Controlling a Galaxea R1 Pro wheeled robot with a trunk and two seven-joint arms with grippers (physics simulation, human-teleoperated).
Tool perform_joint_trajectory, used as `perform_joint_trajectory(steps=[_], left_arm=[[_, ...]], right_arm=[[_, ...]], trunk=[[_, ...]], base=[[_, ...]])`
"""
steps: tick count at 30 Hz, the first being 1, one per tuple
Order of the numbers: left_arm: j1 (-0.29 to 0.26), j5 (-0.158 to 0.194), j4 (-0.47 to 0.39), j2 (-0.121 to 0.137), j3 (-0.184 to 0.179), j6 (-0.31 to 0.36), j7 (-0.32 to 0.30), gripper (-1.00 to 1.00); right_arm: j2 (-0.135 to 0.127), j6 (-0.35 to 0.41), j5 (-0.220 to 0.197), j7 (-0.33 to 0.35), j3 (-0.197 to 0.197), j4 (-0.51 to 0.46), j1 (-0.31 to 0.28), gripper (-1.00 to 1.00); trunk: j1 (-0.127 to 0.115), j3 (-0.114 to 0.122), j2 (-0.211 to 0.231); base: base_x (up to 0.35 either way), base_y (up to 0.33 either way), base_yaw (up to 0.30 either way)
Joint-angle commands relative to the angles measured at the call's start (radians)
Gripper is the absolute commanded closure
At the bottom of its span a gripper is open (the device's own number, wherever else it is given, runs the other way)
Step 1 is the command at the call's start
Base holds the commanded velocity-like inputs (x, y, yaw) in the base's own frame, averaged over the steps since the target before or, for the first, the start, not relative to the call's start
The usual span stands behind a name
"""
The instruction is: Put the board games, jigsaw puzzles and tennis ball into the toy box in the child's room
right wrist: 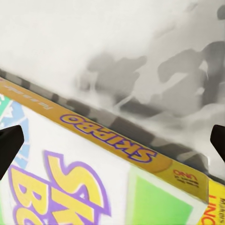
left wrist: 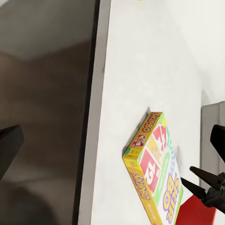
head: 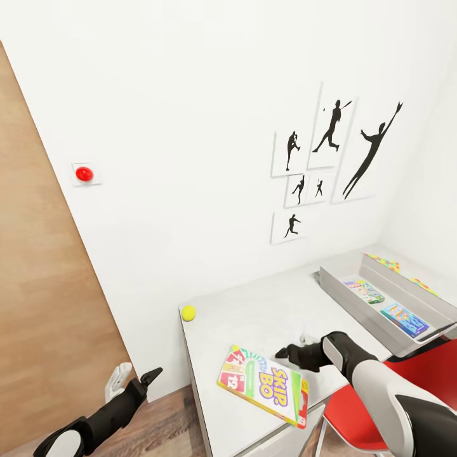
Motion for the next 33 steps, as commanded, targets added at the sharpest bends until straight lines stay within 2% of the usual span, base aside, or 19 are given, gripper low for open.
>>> perform_joint_trajectory(steps=[1, 15, 33], left_arm=[[-0.001, 0.005, 0.000, 0.000, 0.001, 0.006, 0.000, -1.00], [-0.001, 0.000, 0.000, -0.004, 0.001, 0.005, 0.000, -1.00], [0.000, -0.001, 0.001, -0.005, 0.001, -0.014, -0.001, -1.00]], right_arm=[[0.000, 0.006, -0.002, 0.001, -0.003, -0.001, -0.001, -1.00], [0.021, 0.006, -0.002, -0.001, -0.003, 0.001, 0.012, -1.00], [0.029, 0.006, -0.001, -0.001, -0.002, 0.001, 0.019, -1.00]], trunk=[[0.001, -0.002, -0.002], [0.001, -0.002, -0.002], [0.001, -0.002, -0.002]], base=[[0.000, 0.000, 0.000], [0.000, 0.000, 0.000], [0.000, 0.000, 0.000]])
